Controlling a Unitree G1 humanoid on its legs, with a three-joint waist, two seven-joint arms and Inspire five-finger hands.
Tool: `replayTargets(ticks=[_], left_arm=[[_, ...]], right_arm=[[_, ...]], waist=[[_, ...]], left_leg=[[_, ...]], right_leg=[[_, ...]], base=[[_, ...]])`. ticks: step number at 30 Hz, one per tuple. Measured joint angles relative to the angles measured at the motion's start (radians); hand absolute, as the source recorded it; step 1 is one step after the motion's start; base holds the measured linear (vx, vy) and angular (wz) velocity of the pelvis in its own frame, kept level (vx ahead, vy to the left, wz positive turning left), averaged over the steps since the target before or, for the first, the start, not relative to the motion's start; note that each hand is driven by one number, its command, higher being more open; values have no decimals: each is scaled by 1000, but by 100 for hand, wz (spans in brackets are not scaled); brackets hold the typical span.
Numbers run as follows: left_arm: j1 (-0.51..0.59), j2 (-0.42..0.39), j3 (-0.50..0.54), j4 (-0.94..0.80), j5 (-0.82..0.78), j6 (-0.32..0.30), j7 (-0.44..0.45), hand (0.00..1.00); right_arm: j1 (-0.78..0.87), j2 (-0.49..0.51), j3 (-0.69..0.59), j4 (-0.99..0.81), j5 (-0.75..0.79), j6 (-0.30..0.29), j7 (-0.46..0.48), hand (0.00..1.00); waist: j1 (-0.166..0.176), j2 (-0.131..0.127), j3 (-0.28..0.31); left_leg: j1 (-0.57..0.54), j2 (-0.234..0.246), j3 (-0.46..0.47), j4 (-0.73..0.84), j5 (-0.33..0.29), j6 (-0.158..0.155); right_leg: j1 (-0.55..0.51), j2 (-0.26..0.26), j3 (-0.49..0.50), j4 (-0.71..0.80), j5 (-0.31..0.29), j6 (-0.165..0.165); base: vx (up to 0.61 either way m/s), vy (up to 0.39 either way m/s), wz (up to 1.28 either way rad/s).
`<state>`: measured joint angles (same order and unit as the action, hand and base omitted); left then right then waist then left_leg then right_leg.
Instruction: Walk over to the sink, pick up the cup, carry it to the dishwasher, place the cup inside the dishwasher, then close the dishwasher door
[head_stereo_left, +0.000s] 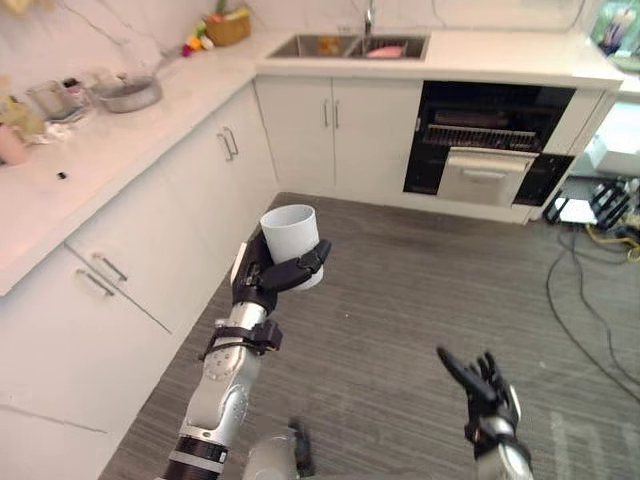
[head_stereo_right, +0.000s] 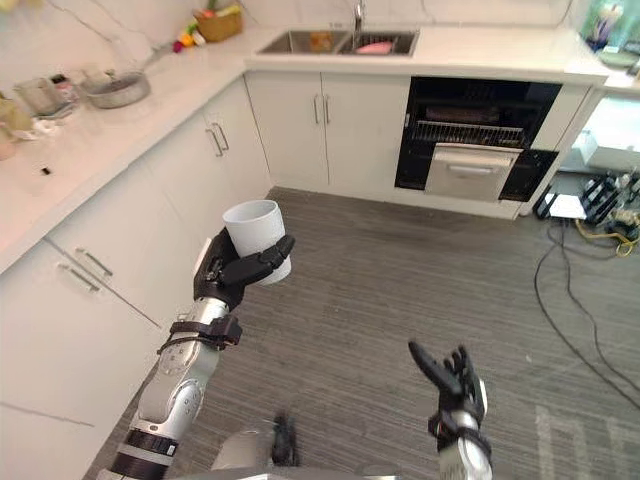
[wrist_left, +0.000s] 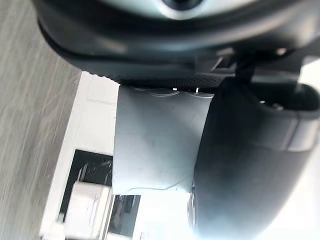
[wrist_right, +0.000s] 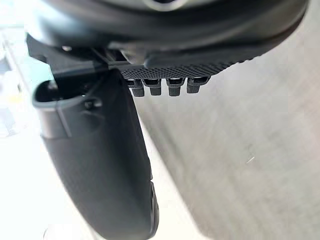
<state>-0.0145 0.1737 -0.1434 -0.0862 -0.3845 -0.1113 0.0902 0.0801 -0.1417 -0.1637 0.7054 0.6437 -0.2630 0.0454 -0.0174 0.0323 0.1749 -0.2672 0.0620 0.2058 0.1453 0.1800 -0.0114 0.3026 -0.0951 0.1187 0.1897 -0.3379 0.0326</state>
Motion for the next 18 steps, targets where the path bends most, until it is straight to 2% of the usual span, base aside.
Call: replayTargets(ticks=[1, 2, 3, 4, 5, 6, 7, 8, 9, 10, 11, 12, 13, 14, 15, 16, 18], left_arm=[[2, -2, 14, 0, 6, 0, 4, 0], [8, 0, 40, 1, 14, 0, 11, 0], [28, -4, 65, -3, 16, 0, 18, 0], [40, -3, 80, -7, 19, 0, 19, 0], [64, -3, 113, -29, 30, 0, 19, 0], [90, 4, 137, -61, 36, -5, 17, 0], [104, 2, 140, -83, 43, -8, 17, 0], [125, 14, 144, -119, 52, -42, 11, 0], [124, 25, 144, -131, 53, -54, 0, 0], [124, 23, 144, -138, 53, -54, -3, 0], [122, 11, 144, -140, 55, -55, -3, 0], [122, 1, 144, -139, 60, -55, -1, 0], [121, -8, 140, -134, 71, -55, 3, 0], [116, -8, 122, -133, 70, -58, 13, 0], [107, -6, 110, -128, 70, -62, 20, 0], [77, -2, 86, -102, 70, -74, 20, 0], [18, 9, 40, -52, 70, -76, 21, 0]], right_arm=[[-3, 5, 4, 0, -1, 8, 6, 100], [-3, 9, 6, -1, -1, 20, 13, 100], [0, 8, 9, 4, 0, 42, 8, 100], [7, 8, 15, 11, 0, 53, 5, 100], [8, 15, 21, 27, 0, 82, 2, 100], [13, 37, 16, 44, 0, 107, -5, 100], [33, 39, 15, 44, 1, 112, -6, 100], [58, 55, 13, 54, 1, 115, -8, 100], [86, 69, 11, 67, -1, 120, -12, 100], [93, 71, 11, 78, -4, 125, -14, 100], [93, 70, 11, 95, -13, 124, -17, 100], [94, 71, 12, 99, -16, 122, -18, 100], [109, 77, 15, 99, -17, 118, -18, 100], [128, 93, 16, 94, -17, 105, -17, 100], [141, 101, 15, 85, -17, 94, -18, 100], [172, 112, 15, 48, -18, 79, -20, 100], [236, 116, 11, -67, -19, 46, -27, 100]], waist=[[1, -5, 1], [-3, -10, 2], [-3, -12, 1], [-4, -14, 0], [-1, -20, 3], [17, -40, -4], [21, -46, -17], [23, -74, -31], [8, -115, -52], [1, -118, -54], [-12, -101, -39], [-21, -86, -28], [-40, -63, -15], [-59, -54, -9], [-68, -51, -7], [-83, -46, -4], [-109, -47, 4]], left_leg=[[-14, -2, -2, 50, -27, 41], [-39, -6, -2, 160, -112, 74], [-36, -5, 5, 254, -178, 78], [-29, -5, 5, 289, -208, 79], [-26, 8, 8, 382, -239, 92], [-34, 3, 37, 436, -276, 58], [3, -19, 41, 338, -267, 57], [59, -54, 53, 264, -281, 89], [97, -114, 45, 233, -307, 109], [120, -129, 42, 217, -319, 119], [175, -136, 40, 196, -340, 128], [210, -136, 35, 178, -341, 122], [286, -134, 18, 121, -342, 121], [349, -129, -2, 68, -345, 119], [376, -122, -13, 48, -352, 116], [419, -107, -36, 25, -363, 104], [484, -84, -74, 24, -402, 65]], right_leg=[[0, 4, 18, 0, 1, 2], [-3, 13, 21, 3, 32, -9], [22, -6, 14, 27, 62, -8], [32, -14, 20, 42, 78, -5], [45, -19, 27, 83, 131, -6], [40, -30, 12, 155, 176, 23], [14, -46, -9, 228, 190, 46], [-54, -77, -36, 415, 217, 106], [-136, -127, -35, 593, 332, 212], [-173, -142, -39, 668, 409, 225], [-265, -155, -59, 847, 362, 174], [-312, -155, -81, 917, 320, 136], [-391, -146, -132, 984, 231, 67], [-467, -122, -167, 959, 165, 32], [-507, -103, -180, 921, 138, 24], [-572, -71, -199, 800, 111, 24], [-624, -53, -230, 479, 132, 41]], base=[[450, 195, -36], [657, 216, -16], [667, 188, -16], [675, 146, -35], [517, 125, -51], [466, 123, -55], [327, 178, -49], [334, 144, -2], [353, 125, 13], [440, 53, 23], [333, 43, 2], [480, 79, 6], [462, 65, 19], [456, 31, 28], [364, -70, 40], [376, -136, 55], [406, -169, 54]])
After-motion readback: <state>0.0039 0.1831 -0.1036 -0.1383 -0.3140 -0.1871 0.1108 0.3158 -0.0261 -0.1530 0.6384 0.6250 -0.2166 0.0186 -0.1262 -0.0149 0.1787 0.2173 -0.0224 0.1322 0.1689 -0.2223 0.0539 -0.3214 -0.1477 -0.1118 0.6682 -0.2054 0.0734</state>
